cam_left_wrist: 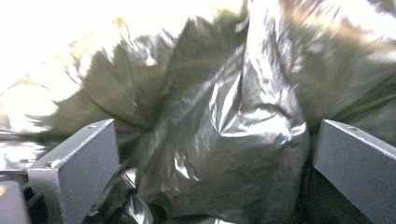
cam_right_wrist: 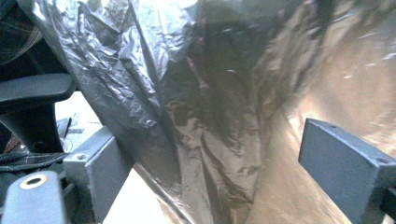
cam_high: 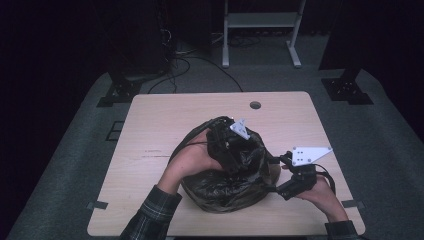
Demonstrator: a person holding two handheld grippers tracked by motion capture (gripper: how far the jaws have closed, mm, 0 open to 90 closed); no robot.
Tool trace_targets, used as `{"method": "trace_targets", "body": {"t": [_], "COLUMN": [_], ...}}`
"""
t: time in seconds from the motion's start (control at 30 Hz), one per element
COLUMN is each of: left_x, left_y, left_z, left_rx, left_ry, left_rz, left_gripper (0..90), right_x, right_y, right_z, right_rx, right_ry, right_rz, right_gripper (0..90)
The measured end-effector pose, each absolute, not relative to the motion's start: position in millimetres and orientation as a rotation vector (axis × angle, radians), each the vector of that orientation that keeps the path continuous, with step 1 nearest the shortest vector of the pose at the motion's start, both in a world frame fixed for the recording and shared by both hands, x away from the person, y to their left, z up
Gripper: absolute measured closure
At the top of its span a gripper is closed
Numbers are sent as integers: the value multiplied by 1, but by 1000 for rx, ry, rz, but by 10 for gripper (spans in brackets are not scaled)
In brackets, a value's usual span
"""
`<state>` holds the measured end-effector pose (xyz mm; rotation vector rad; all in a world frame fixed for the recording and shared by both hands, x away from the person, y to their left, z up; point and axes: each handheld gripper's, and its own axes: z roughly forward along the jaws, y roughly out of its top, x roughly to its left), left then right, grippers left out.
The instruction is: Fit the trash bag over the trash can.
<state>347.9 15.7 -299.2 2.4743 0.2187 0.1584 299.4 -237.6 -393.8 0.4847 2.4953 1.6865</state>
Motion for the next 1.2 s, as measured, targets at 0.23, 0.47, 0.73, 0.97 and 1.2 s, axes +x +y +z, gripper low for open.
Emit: {"method": "trace_targets", "body": {"t": [0.23, 0.47, 0.73, 0.97, 1.2], "left_x": [346, 335, 323, 307, 290], "left_y": [40, 77, 126, 173, 211], "left_z": [-276, -259, -257, -270, -288], "left_rx": [2284, 2149, 2078, 2020, 1976], "left_ry": [225, 241, 312, 378, 455], "left_rz": [166, 197, 259, 317, 355], "left_gripper": [0, 0, 0, 0, 0], "right_x": [298, 294, 288, 279, 270], "right_y": [-250, -267, -286, -304, -329], "right_z": [-388, -381, -375, -374, -382], "right_rx": [525, 584, 624, 654, 738], "right_ry": [2450, 2392, 2338, 2310, 2276], "right_rz": [1681, 1660, 1677, 1669, 1629], "right_gripper": [101, 101, 101, 102, 102]}}
